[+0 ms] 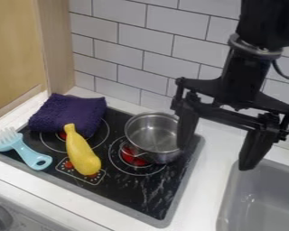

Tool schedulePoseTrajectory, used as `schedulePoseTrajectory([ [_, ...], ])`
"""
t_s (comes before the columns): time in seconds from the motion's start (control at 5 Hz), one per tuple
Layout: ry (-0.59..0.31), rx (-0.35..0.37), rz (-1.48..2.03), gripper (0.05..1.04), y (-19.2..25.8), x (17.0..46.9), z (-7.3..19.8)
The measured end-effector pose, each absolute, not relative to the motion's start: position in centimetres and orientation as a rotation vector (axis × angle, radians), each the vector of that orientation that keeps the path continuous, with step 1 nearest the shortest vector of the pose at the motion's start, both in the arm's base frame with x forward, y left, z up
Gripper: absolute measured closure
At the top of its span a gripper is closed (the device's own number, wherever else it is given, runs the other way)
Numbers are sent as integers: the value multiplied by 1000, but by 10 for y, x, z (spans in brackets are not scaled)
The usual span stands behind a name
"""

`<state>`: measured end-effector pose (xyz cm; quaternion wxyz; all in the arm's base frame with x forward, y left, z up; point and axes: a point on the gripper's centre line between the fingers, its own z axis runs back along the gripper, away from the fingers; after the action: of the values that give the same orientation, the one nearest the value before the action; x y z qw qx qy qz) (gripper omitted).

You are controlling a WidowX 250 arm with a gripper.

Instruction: Move the silver pot to the bottom right of the stove

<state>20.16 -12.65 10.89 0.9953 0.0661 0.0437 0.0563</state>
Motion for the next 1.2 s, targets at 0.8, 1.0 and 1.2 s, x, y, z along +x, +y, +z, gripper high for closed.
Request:
schedulePoseTrajectory([
  [0.8,166,156,281,85,-53,232,106],
  [1.0,175,130,337,85,-28,252,105],
  [1.2,154,115,344,85,-16,276,96],
])
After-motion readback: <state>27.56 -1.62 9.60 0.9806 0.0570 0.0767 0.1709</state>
